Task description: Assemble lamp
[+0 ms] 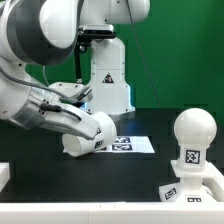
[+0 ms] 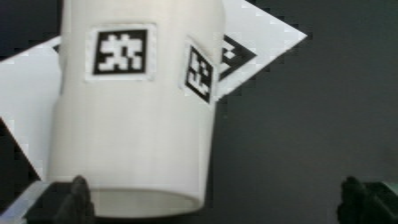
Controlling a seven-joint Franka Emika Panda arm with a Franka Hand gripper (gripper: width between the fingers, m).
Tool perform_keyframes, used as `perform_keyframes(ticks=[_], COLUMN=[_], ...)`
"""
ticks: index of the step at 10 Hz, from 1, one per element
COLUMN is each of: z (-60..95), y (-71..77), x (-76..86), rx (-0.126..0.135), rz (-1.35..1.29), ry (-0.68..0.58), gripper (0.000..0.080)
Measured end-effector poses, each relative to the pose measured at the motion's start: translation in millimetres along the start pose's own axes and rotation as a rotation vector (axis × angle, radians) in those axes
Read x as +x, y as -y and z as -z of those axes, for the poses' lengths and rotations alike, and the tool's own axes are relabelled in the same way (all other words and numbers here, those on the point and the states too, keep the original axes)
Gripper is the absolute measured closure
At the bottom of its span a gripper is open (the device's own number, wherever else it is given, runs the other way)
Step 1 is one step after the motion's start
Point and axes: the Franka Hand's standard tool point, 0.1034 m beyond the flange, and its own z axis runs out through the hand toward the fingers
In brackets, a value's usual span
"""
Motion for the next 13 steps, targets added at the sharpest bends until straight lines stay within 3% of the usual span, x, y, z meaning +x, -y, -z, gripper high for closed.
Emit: perform_keyframes(ticks=[3,7,10,13], z=[-0.7,-25.1,-42.9,-42.0], y=[-2.3,-9.1,-4.8,-5.8], x=[1.5,14.3,4.3,5.6], rx=[0.005,-0.005,-0.013,-0.013], rz=[-0.005,-0.044,-0.064,-0.071], ry=[0.002,0.013,0.055,0.051], gripper=[0.0101,0.0101,0.0101,0.013])
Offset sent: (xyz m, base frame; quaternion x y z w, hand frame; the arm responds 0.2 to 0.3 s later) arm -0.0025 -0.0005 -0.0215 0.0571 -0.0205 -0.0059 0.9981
